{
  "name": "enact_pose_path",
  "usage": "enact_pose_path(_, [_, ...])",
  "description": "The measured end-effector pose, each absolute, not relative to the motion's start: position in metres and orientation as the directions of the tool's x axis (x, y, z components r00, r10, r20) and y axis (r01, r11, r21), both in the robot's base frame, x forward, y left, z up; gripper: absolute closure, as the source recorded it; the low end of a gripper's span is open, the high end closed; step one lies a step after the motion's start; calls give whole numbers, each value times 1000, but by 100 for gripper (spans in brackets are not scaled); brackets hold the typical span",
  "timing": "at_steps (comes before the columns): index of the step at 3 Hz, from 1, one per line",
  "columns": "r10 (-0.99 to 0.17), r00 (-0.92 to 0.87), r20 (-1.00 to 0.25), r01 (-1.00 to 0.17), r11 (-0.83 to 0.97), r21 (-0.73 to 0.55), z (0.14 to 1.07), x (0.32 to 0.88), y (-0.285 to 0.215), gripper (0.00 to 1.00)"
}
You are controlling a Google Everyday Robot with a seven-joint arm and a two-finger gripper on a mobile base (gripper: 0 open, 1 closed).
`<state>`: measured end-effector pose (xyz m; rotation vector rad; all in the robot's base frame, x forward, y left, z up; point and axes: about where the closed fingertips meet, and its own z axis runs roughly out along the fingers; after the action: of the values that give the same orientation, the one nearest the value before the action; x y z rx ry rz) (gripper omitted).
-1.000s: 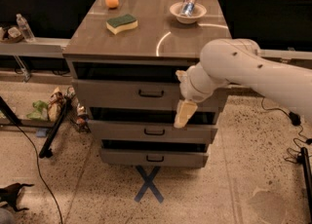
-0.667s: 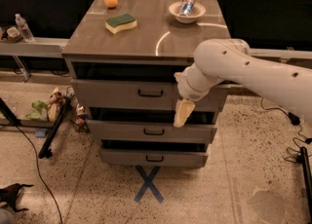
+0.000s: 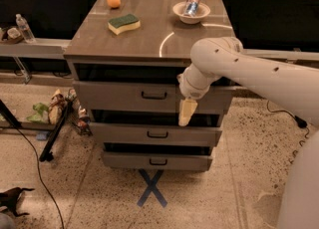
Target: Open top drawer
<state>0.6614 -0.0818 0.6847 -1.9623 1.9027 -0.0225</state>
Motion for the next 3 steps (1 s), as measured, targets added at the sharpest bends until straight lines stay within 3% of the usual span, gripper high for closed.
enact_pose_path(1, [-968,78,-239,-958,-6,-285,677,669,-82,15])
enact_pose_path(2, [-971,81,-223,-961,-17,-275,673,671,-84,39])
enact_pose_path(3, [-974,68,-216,-968,-11,-252,673,666,-89,70])
